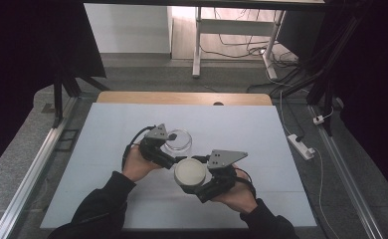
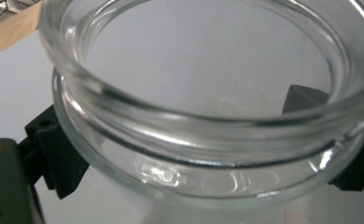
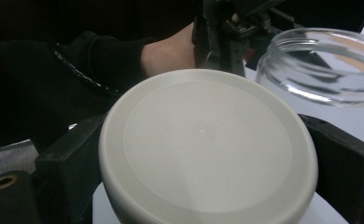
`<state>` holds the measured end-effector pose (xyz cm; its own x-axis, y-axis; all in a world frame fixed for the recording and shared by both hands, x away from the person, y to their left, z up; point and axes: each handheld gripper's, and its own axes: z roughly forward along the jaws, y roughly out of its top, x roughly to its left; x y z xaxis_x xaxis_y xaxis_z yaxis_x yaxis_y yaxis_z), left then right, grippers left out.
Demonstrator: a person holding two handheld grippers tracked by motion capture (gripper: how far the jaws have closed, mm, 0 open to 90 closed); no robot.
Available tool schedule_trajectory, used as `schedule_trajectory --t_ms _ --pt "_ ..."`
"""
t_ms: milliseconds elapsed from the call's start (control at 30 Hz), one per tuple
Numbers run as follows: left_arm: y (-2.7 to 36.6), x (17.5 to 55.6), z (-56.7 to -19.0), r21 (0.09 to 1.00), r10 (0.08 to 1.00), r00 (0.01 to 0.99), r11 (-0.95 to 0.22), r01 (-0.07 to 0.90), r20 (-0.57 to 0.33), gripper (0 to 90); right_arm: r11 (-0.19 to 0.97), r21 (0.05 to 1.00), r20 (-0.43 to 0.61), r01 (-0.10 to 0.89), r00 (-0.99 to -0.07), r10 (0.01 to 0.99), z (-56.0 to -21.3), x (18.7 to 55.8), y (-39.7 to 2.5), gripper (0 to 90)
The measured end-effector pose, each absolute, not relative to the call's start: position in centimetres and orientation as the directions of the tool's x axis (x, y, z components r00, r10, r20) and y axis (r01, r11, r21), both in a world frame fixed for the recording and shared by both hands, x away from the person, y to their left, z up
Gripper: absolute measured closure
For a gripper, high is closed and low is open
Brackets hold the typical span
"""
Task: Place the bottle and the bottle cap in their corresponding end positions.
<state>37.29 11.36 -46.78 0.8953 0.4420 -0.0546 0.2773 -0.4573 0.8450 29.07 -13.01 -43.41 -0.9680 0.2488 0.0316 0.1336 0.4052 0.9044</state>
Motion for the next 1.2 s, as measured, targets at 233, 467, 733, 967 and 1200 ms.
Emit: schedule_trajectory --t_ms 233,467,733,967,1200 --pt "11.1 38.2 -47.0 0.844 0.458 0.888 -0.455 0.283 -0.052 7.4 0.399 0.907 0.036 0.138 -0.967 0.251 -44.2 28.8 -13.1 7.2" --pt "10.6 39.2 -47.3 0.847 0.471 0.881 -0.447 0.289 -0.052 7.5 0.404 0.904 0.039 0.142 -0.966 0.254 -45.2 28.6 -13.2 7.2" --pt "9.3 40.2 -47.9 0.836 0.472 0.881 -0.466 0.289 -0.042 7.5 0.413 0.898 0.047 0.155 -0.965 0.259 -46.5 28.7 -13.1 7.2" --pt "8.9 41.3 -48.4 0.838 0.492 0.869 -0.453 0.305 -0.050 7.4 0.418 0.894 0.042 0.160 -0.959 0.279 -47.8 29.3 -12.8 7.1" --pt "8.6 42.2 -49.2 0.832 0.506 0.861 -0.454 0.318 -0.053 7.4 0.426 0.887 0.051 0.179 -0.954 0.294 -49.3 30.0 -12.5 7.1"
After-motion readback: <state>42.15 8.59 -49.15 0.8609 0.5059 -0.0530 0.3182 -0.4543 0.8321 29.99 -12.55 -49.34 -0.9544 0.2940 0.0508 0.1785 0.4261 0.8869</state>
